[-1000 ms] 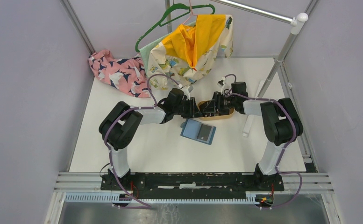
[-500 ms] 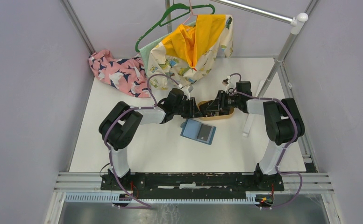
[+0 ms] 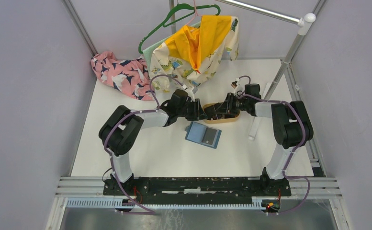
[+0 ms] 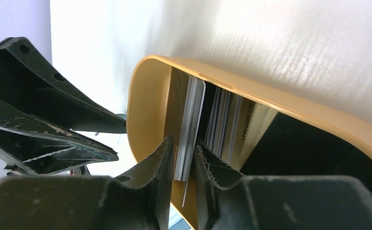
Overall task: Put the credit cards into the card holder
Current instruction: Pick up the credit card from the storage box.
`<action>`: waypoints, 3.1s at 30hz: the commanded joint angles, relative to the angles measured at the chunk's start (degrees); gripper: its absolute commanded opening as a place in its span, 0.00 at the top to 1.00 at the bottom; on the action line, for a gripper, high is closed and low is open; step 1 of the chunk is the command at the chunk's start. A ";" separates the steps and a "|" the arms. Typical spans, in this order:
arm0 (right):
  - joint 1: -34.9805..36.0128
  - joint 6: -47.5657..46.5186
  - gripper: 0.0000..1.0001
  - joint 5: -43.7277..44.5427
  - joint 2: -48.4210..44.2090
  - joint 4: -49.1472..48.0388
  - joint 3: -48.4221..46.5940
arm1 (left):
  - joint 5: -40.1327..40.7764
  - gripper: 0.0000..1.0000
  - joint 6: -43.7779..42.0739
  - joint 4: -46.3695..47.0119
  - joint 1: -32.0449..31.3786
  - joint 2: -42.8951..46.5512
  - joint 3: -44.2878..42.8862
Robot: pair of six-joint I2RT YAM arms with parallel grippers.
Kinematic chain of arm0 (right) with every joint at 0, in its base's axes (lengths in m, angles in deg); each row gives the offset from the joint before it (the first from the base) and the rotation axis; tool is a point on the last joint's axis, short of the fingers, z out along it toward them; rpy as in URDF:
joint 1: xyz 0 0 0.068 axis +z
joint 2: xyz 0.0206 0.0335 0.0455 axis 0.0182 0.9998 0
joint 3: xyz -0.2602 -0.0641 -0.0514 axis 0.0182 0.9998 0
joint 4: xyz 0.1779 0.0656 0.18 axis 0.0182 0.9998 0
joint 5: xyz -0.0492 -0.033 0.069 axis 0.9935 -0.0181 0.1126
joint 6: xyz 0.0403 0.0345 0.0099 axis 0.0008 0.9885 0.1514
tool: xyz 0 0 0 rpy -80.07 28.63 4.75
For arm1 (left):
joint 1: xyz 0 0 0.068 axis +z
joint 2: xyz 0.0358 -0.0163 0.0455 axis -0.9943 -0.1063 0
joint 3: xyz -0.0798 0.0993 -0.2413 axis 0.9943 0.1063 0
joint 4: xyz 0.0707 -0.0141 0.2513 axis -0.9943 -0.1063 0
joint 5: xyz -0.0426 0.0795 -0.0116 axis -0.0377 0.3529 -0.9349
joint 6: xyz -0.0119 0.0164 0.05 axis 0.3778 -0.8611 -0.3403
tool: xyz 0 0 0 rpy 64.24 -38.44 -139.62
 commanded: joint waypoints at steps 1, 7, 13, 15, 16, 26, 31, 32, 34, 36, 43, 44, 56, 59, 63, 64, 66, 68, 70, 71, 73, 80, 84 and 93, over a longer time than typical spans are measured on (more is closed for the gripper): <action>-0.72 0.10 0.75 1.47 -1.27 -1.39 0.49 | 0.00 0.58 -0.42 0.98 -0.35 4.54 -0.08; -1.30 -2.49 1.00 4.75 -2.80 -0.28 0.81 | 0.10 0.57 -0.42 0.66 -0.38 6.13 0.50; -2.21 -7.87 1.00 8.26 -9.12 1.25 0.89 | 1.20 0.55 -0.72 2.79 -0.40 11.15 4.09; -2.22 -9.57 1.00 9.48 -11.47 1.55 1.27 | 1.47 0.53 -1.02 4.98 -0.36 14.34 6.42; -2.21 -10.17 1.00 9.66 -12.52 1.58 1.50 | 1.64 0.52 -1.37 6.23 -0.34 16.08 7.66; -2.20 -13.20 1.00 -10.37 -20.21 -8.38 7.19 | 12.40 0.15 -6.94 9.75 -0.34 44.80 21.55; -0.57 -2.65 1.00 -23.06 -23.37 -28.78 15.32 | 12.76 0.00 -7.75 6.63 -0.34 51.80 24.57; 0.20 -2.82 1.00 -24.35 -24.00 -29.41 15.97 | 10.57 0.00 -7.58 7.13 -0.42 51.51 25.08; 2.30 -4.37 1.00 -25.68 -25.57 -29.46 16.93 | 5.49 0.06 -6.57 9.63 -0.34 50.33 26.64; 4.15 -5.83 1.00 -26.79 -27.11 -29.41 17.41 | 1.90 0.09 -5.24 13.33 -0.34 48.70 28.26; 8.34 -8.47 1.00 -30.08 -29.70 -29.37 17.37 | -4.07 0.14 -0.06 34.99 -0.33 45.67 36.24; 8.68 -8.65 1.00 -30.37 -29.92 -29.33 17.37 | -4.76 0.14 0.01 35.49 -0.42 45.30 36.21; 12.12 -13.08 1.00 -31.76 -30.34 -24.01 15.57 | -11.52 0.24 2.03 41.16 -0.69 40.91 33.97; 12.36 -13.13 1.00 -31.88 -30.48 -23.93 15.44 | -12.65 0.32 2.61 42.36 -1.11 39.19 33.32; 12.82 -13.11 1.00 -31.72 -30.29 -23.83 15.53 | -13.71 0.43 2.79 42.87 -1.82 37.37 32.30; 12.99 -13.07 1.00 -31.64 -30.32 -23.76 15.51 | -13.95 0.49 2.75 42.87 -1.85 37.00 32.03; 13.09 -13.13 1.00 -31.63 -30.18 -23.76 15.44 | -14.75 0.83 2.53 42.87 -2.00 36.37 31.50; 13.21 -13.51 0.99 -31.72 -30.25 -23.38 15.36 | -15.48 0.98 1.76 41.29 -1.91 36.02 30.73; 13.19 -17.98 0.88 -32.25 -30.22 -18.26 14.20 | -15.58 0.98 -1.82 34.49 -1.92 37.06 29.06; 13.21 -23.09 0.83 -32.77 -30.24 -11.31 13.01 | -15.04 0.98 -5.02 28.42 -1.94 38.11 27.49; 13.16 -40.44 0.74 -31.21 -30.34 4.95 9.85 | -15.12 0.98 -12.03 17.89 -1.88 39.76 23.88; 13.43 -45.29 0.85 -28.38 -30.27 9.02 9.64 | -17.43 0.98 -16.85 8.41 -1.92 40.14 18.71; 13.50 -42.62 1.00 -30.75 -30.51 5.94 10.01 | -17.47 0.81 -16.22 8.42 -1.92 39.91 17.96; 13.57 -18.86 1.00 -28.89 -33.51 -17.74 15.71 | -12.78 0.34 0.25 37.34 -1.92 40.93 31.09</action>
